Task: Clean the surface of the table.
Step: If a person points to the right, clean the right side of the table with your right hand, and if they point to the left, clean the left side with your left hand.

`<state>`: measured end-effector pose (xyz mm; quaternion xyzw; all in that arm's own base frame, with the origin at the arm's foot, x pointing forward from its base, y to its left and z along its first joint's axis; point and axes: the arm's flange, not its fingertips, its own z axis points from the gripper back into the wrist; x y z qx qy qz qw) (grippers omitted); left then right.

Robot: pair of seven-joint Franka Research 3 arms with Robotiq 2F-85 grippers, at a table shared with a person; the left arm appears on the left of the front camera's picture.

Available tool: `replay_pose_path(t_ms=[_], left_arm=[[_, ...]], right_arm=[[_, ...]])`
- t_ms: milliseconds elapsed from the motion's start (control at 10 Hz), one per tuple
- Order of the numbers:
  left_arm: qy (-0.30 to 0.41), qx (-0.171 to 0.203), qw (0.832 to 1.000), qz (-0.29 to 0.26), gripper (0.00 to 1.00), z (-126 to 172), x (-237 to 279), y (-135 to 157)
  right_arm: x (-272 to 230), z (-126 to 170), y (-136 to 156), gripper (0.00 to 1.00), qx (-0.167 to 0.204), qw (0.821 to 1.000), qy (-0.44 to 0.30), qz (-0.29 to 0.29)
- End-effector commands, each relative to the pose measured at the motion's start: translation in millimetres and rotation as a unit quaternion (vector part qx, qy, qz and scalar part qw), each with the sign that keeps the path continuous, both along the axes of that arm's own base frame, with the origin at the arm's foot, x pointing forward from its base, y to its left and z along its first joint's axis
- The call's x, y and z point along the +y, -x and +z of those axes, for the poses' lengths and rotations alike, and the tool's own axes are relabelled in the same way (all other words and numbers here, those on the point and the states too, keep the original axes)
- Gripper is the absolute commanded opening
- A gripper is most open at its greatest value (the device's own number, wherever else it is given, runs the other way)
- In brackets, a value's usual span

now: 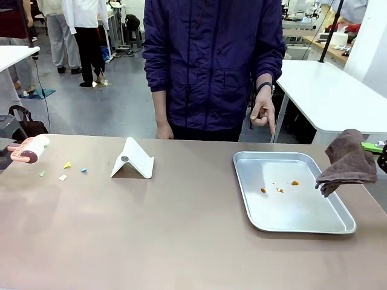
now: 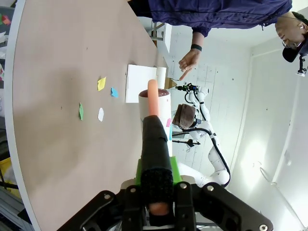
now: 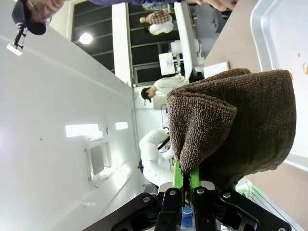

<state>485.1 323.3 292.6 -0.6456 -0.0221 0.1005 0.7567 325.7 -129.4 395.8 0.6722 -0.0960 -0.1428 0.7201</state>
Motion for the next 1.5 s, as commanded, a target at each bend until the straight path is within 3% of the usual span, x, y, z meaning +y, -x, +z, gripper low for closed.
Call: replay_pose_path(t_ms=[0, 300, 400, 600, 700, 1000, 1400], left_arm=[[-0.005, -0.007, 1.000, -0.007, 0.00, 2, 0, 1], [-0.005, -0.007, 1.000, -0.007, 0.00, 2, 0, 1], [-0.005, -0.007, 1.000, -0.007, 0.00, 2, 0, 1], [-0.005, -0.007, 1.000, -0.007, 0.00, 2, 0, 1], [-0.005, -0.007, 1.000, -0.007, 0.00, 2, 0, 1], [-0.005, -0.007, 1.000, -0.007, 0.00, 2, 0, 1], [-0.005, -0.007, 1.000, -0.007, 0.00, 2, 0, 1]], right_arm=[[2, 7, 1, 0.00, 0.009, 1.000, -0.003, 0.001], [2, 7, 1, 0.00, 0.009, 1.000, -0.003, 0.001], [0, 0, 0, 0.06, 0.000, 1.000, 0.000, 0.000], [-9, 26, -11, 0.06, -0.073, 0.994, 0.072, -0.025], [-2, 30, -27, 0.06, -0.093, 0.989, 0.112, 0.010], [14, 8, -76, 0.06, -0.089, 0.965, 0.240, 0.051], [51, -24, -106, 0.06, -0.103, 0.927, 0.351, 0.089]])
